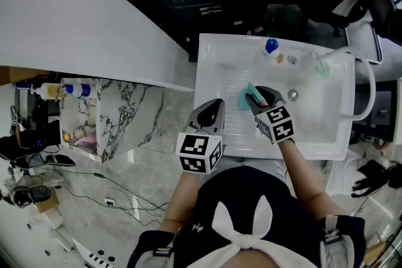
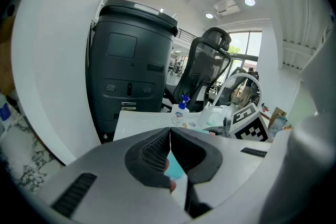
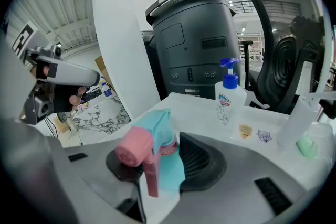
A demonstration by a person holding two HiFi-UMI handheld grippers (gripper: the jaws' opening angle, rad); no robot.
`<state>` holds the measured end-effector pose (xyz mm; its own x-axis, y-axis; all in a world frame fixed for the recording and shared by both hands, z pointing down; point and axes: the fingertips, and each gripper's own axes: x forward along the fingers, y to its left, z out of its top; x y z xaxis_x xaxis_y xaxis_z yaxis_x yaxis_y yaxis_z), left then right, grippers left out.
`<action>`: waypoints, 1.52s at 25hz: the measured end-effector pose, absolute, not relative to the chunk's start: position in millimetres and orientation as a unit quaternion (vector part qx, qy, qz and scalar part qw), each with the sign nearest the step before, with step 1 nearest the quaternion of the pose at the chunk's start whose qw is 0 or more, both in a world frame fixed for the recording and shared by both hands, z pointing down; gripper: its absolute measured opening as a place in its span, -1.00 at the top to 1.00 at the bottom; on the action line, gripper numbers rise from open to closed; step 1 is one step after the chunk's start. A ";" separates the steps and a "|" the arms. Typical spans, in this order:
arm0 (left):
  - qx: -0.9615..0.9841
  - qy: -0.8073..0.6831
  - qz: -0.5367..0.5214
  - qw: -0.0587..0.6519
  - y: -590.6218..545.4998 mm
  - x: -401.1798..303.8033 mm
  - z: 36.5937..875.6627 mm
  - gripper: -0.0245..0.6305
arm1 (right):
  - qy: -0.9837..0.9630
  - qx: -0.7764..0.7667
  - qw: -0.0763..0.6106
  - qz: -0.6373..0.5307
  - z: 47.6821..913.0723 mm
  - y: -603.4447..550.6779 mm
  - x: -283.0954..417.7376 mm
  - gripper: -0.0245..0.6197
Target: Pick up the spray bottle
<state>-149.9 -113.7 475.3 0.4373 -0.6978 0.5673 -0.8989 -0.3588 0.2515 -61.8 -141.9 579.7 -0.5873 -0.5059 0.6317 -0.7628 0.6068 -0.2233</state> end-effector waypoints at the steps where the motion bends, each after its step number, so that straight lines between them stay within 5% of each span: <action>1: 0.803 -0.498 0.185 0.271 -113.5 -149.9 474.9 0.84 | -0.857 0.370 0.263 0.243 579.0 -142.3 -61.9 0.42; 38: 0.773 -0.556 0.160 0.260 -84.5 -126.7 447.9 0.84 | -0.900 0.312 0.242 0.186 523.0 -132.4 -57.0 0.48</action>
<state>-126.7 -84.5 447.9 0.3316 -0.7762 0.5362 -0.9425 -0.2476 0.2246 -57.0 -132.4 523.0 -0.6876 -0.4720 0.5517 -0.6518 0.7361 -0.1825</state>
